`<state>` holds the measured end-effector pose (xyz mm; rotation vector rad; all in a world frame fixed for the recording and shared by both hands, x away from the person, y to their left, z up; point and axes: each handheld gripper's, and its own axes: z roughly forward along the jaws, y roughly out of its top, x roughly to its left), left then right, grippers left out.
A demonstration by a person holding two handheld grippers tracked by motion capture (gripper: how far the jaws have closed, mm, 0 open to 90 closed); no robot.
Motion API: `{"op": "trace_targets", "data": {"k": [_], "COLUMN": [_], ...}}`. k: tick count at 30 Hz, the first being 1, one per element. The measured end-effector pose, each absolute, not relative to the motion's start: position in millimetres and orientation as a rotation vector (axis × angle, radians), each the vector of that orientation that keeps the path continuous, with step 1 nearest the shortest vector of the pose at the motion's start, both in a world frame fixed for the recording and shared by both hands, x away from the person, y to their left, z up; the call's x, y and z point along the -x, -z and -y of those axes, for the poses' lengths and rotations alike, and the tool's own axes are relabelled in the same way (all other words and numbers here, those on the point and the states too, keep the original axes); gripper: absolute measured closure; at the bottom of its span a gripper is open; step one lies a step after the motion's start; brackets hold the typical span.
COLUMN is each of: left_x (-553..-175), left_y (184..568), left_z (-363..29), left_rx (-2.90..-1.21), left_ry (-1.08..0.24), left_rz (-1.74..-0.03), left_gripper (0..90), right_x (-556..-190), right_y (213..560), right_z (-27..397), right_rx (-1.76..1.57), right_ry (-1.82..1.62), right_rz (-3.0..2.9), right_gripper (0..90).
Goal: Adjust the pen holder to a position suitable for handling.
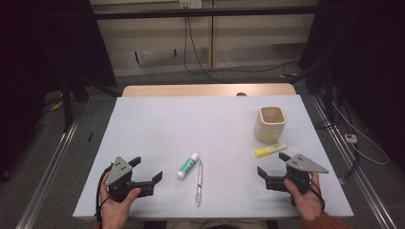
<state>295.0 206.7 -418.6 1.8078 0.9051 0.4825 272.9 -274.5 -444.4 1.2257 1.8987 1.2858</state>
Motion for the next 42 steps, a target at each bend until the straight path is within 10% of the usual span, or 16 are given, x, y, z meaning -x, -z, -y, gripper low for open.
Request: {"op": "trace_targets", "data": {"k": [42], "left_x": [-296.0], "left_y": [419.6], "left_z": [-212.2], "left_rx": [-1.793], "left_ry": [-0.421], "left_rz": [-0.911], "left_gripper": [6.9], "right_x": [-362.3], "right_y": [372.2], "right_z": [318.8], "right_rx": [-1.388], "right_ry": [-1.019], "right_rz": [-2.007], "right_gripper": [4.6]}}
